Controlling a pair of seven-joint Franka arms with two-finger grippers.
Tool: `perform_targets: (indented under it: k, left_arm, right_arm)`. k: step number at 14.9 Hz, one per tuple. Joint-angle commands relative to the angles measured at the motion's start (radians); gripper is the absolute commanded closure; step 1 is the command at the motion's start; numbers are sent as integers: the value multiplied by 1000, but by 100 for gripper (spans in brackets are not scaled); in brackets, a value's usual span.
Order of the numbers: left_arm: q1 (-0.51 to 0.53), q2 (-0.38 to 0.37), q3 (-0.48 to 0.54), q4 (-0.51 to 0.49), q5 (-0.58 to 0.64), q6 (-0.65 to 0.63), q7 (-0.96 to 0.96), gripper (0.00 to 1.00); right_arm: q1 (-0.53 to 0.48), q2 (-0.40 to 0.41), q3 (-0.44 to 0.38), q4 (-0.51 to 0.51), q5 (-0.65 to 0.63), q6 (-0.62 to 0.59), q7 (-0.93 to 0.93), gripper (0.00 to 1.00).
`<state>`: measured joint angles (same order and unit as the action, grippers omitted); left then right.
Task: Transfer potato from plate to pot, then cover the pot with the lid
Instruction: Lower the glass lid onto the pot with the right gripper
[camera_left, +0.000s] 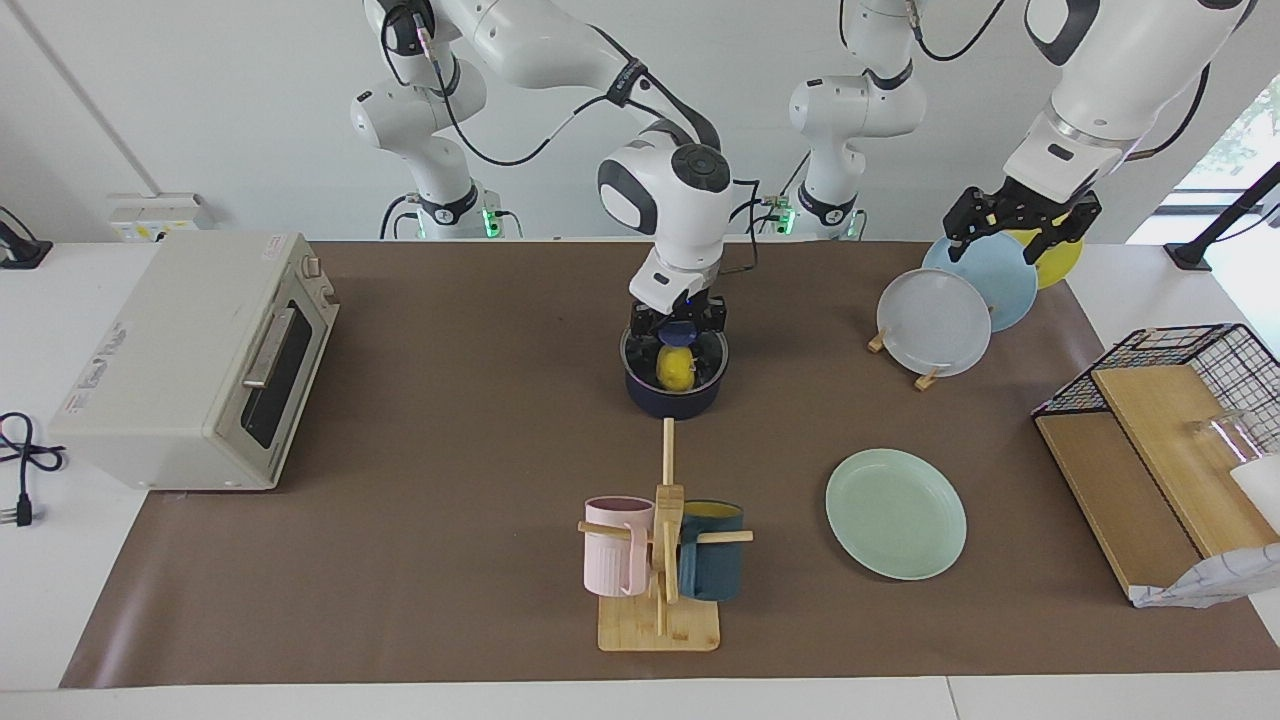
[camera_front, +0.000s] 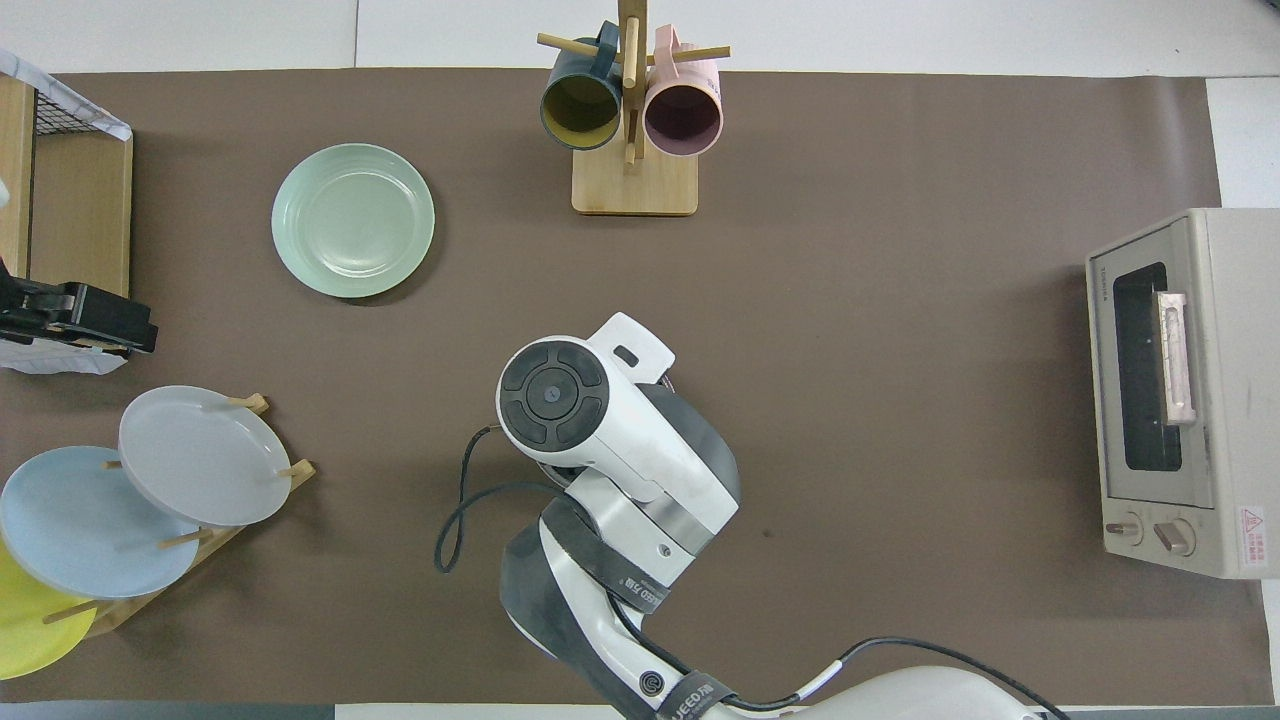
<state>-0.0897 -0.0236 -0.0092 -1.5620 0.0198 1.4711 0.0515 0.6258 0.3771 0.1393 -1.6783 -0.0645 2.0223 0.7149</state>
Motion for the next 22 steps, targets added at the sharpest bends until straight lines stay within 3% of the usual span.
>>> perform_targets:
  k: [1,16,17,18,19,20,22]
  left_arm:
    - [10,-7,-8,-10,17,-3,-24,0]
    - [27,-7,-24,-10,-26,-9,-102,0]
    - [36,-7,-26,-7,-26,-8,-101,0]
    - [39,-7,-28,-6,-26,-6,-99,0]
    - [39,-7,-28,-7,-26,-5,-99,0]
    - [39,-9,-26,-7,-26,-3,-99,0]
    - [41,-9,-25,-10,-27,0,-102,0]
  right_arm:
    - [-2,-14,5,-18,-12,23,21,100]
    - [-5,-21,5,-58,0,62,38,100]
    - [-8,-21,5,-60,0,62,38,96]
    - [-6,-21,3,-58,0,62,38,72]
    - [-5,-21,5,-58,0,64,40,18]
    - [-3,-21,3,-58,0,64,40,0]
    - [-3,-21,3,-58,0,64,40,0]
